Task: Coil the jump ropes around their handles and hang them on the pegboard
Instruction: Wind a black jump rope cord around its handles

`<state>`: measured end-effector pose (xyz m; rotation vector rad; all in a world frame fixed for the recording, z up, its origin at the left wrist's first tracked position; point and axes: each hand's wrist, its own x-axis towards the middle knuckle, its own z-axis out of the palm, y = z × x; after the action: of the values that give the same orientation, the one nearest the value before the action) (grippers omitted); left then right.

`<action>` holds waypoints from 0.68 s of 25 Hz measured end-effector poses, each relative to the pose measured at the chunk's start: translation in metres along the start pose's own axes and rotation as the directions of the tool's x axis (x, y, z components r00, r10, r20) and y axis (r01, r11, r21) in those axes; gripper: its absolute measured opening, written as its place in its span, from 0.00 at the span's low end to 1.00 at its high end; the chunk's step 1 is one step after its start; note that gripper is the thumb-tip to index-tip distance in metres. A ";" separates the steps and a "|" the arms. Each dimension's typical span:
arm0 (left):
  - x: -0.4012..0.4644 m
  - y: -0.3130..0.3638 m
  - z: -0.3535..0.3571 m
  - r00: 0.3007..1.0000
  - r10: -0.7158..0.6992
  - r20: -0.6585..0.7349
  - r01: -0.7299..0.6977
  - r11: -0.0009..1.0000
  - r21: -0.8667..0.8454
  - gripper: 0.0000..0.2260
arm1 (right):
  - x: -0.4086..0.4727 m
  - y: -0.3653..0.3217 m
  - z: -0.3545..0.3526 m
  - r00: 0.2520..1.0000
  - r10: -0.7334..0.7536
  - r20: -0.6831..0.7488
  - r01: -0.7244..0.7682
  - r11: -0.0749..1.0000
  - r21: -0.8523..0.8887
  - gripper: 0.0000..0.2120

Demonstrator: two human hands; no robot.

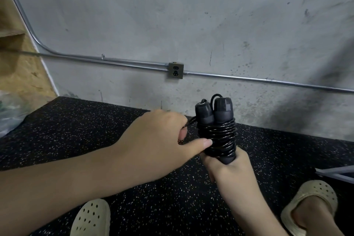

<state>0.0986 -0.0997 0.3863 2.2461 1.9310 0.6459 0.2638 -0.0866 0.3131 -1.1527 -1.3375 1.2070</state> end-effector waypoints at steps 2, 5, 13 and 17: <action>-0.005 0.009 0.004 1.000 -0.020 0.009 0.021 0.999 -0.031 0.26 | -0.005 0.001 0.012 0.999 -0.001 -0.046 0.000 1.000 -0.018 0.17; -0.003 0.010 0.006 0.997 -0.064 0.051 0.067 0.996 -0.056 0.32 | -0.014 0.012 0.034 1.000 -0.016 -0.002 0.015 0.989 -0.146 0.05; 0.010 -0.015 0.009 0.996 0.005 0.090 0.019 0.966 -0.259 0.33 | -0.010 -0.007 0.010 0.848 0.132 0.512 -0.298 0.920 0.256 0.22; 0.009 -0.017 0.008 0.985 0.119 0.123 -0.053 0.896 -0.440 0.32 | -0.010 -0.006 -0.001 0.742 0.082 0.665 -0.432 0.817 0.381 0.25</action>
<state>0.0871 -0.0863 0.3751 2.0356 1.4467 0.8049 0.2653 -0.0966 0.3187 -0.5586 -1.1907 2.1541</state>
